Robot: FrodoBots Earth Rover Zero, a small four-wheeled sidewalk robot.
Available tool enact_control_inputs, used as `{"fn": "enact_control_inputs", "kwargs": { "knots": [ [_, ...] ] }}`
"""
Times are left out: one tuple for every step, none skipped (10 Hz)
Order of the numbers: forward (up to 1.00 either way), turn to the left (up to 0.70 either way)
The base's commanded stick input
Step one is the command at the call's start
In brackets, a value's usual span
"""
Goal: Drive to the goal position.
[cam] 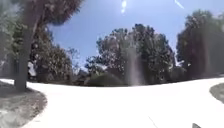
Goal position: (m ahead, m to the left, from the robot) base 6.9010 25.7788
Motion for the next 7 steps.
{"fn": "enact_control_inputs", "kwargs": {
  "knots": [
    [0.7, 0.14],
    [0.7, 0.14],
    [0.7, 0.14],
    [0.7, 0.14],
    [0.7, 0.14],
    [0.7, 0.14],
    [0.7, 0.14]
  ]
}}
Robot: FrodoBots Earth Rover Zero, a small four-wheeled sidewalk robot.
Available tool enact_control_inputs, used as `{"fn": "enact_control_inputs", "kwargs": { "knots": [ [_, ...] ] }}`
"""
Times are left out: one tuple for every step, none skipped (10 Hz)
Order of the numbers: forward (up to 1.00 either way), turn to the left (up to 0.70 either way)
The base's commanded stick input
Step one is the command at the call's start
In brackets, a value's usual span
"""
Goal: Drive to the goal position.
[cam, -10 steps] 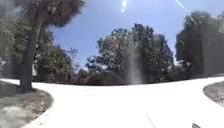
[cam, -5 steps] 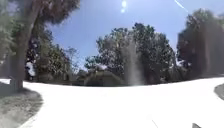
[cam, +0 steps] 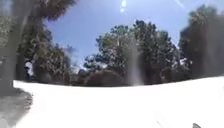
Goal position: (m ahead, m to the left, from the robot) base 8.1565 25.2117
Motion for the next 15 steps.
{"fn": "enact_control_inputs", "kwargs": {
  "knots": [
    [0.7, 0.14],
    [0.7, 0.14],
    [0.7, 0.14],
    [0.7, 0.14],
    [0.7, 0.14],
    [0.7, 0.14],
    [0.7, 0.14],
    [0.7, 0.14],
    [0.7, 0.14],
    [0.7, 0.14],
    [0.7, 0.14],
    [0.7, 0.14],
    [0.7, 0.14],
    [0.7, 0.14],
    [0.7, 0.14]
  ]
}}
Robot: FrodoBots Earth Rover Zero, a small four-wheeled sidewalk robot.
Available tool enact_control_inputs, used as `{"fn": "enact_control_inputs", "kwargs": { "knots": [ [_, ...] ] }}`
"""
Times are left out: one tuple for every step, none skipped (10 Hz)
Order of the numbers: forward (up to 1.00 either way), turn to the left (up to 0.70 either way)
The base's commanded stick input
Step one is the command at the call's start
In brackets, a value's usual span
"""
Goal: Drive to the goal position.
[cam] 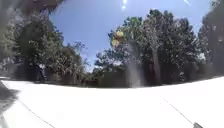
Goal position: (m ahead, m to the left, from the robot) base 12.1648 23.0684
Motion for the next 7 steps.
{"fn": "enact_control_inputs", "kwargs": {
  "knots": [
    [0.7, 0.14],
    [0.7, 0.14],
    [0.7, 0.14],
    [0.7, 0.14],
    [0.7, 0.14],
    [0.7, 0.14],
    [0.7, 0.14]
  ]
}}
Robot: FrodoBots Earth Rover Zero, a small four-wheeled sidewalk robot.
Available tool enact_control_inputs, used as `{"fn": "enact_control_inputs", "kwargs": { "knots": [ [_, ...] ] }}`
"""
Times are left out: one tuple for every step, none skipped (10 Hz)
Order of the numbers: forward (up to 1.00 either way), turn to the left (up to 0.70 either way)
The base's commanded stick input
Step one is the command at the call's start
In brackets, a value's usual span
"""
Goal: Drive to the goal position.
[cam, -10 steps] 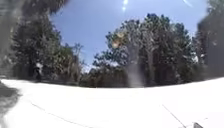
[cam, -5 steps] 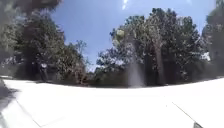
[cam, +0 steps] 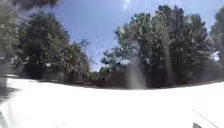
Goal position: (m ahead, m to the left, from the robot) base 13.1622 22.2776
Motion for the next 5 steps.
{"fn": "enact_control_inputs", "kwargs": {
  "knots": [
    [0.7, 0.14],
    [0.7, 0.11],
    [0.7, 0.0],
    [0.68, 0.0],
    [0.1, 0.0]
  ]
}}
